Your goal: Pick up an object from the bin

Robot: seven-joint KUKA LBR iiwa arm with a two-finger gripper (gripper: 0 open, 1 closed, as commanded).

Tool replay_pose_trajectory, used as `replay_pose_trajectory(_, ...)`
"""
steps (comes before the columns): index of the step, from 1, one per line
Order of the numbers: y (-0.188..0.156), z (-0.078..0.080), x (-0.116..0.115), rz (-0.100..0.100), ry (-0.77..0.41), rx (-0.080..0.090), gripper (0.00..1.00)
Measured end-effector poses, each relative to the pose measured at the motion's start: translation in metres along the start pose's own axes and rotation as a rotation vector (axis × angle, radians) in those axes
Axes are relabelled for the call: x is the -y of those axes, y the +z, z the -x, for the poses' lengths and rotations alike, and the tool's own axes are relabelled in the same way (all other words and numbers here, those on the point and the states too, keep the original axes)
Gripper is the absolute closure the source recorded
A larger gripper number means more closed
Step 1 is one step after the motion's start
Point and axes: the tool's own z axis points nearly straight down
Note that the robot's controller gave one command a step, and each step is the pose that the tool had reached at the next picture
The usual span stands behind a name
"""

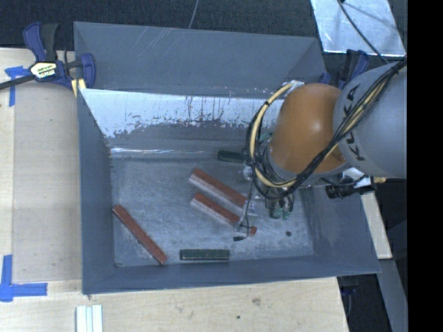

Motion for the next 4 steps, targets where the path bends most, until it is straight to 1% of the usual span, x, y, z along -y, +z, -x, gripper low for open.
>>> replay_pose_trajectory(1,-0.001,0.019,-0.013,-0.001,0.111,-0.002,0.00)
replay_pose_trajectory(2,0.001,0.021,-0.017,0.000,0.122,0.002,0.00)
replay_pose_trajectory(3,0.072,0.008,-0.013,-0.003,0.314,-0.004,0.00)
replay_pose_trajectory(4,0.068,0.015,-0.017,-0.001,0.289,0.002,1.00)
